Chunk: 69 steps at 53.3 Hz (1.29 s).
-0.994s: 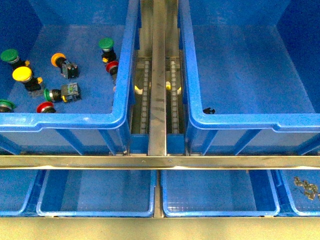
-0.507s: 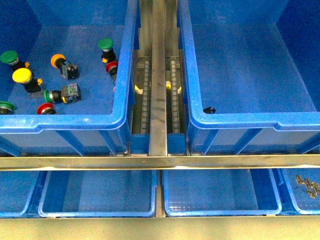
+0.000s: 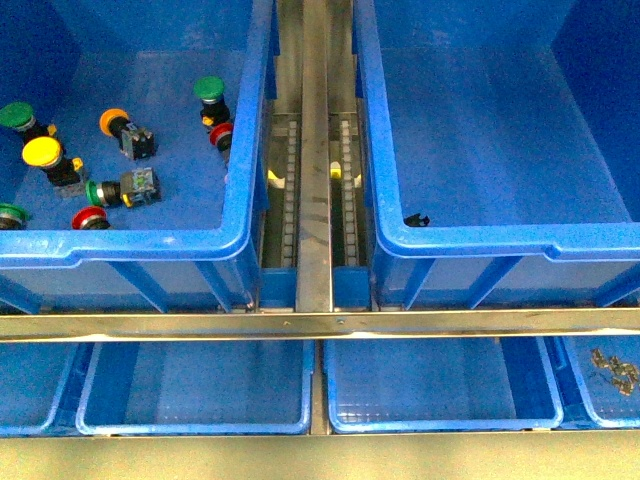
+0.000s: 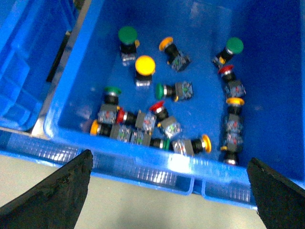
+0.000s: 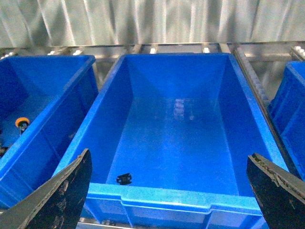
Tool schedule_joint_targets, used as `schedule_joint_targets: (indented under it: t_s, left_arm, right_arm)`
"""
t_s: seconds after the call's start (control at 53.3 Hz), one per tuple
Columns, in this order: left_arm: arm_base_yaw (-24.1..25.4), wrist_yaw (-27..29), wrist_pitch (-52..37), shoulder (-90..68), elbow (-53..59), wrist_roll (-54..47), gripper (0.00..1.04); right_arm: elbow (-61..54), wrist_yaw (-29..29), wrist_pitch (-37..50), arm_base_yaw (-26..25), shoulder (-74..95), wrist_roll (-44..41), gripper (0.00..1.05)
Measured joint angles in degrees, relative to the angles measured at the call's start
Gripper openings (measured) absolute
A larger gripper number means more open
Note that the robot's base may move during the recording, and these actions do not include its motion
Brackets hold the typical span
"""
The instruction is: Pick red and yellow buttons and place in box
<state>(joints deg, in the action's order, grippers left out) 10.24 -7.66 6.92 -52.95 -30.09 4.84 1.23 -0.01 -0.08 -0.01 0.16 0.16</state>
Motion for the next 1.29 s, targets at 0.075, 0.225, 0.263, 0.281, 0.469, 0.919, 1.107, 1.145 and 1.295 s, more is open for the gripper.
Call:
schedule_joint_targets:
  t_s: [0.075,0.225,0.263,0.281,0.469,0.919,1.107,1.145,1.295]
  left_arm:
    - [0.2,-0.4,-4.7,-9.4,-4.8,-2.3,0.97]
    - [-1.9,3.3,-10.5,-31.3,-14.6,-3.7,0.97]
    - [-2.6,4.1,-10.8,-34.5,-16.3,-3.3,0.97]
    - [-3.3,4.3,-10.6,-37.4,-18.1,-2.6,0.97]
    - [-6.1,8.1,-10.6,-52.0,-29.0,1.9,0.97]
    - [-7.1,13.6,-14.7,-65.7,-35.3,6.4,0.97]
    - [-7.4,15.4,-16.3,-70.2,-37.5,8.4,0.97]
    - [-7.4,15.4,-16.3,-70.9,-38.2,8.7,0.97]
    - [-7.4,15.6,-16.4,-73.0,-41.1,9.6,0.97]
  right_arm:
    - [0.0,0.0,0.0,0.0,0.0,0.0,0.98]
    - [0.0,0.0,0.0,0.0,0.0,0.0,0.98]
    - [0.0,0.0,0.0,0.0,0.0,0.0,0.98]
    - [0.0,0.0,0.0,0.0,0.0,0.0,0.98]
    - [0.0,0.0,0.0,0.0,0.0,0.0,0.98]
    - [0.0,0.0,0.0,0.0,0.0,0.0,0.98]
    - [0.0,0.0,0.0,0.0,0.0,0.0,0.98]
    - [0.0,0.0,0.0,0.0,0.0,0.0,0.98]
    - [0.0,0.0,0.0,0.0,0.0,0.0,0.98]
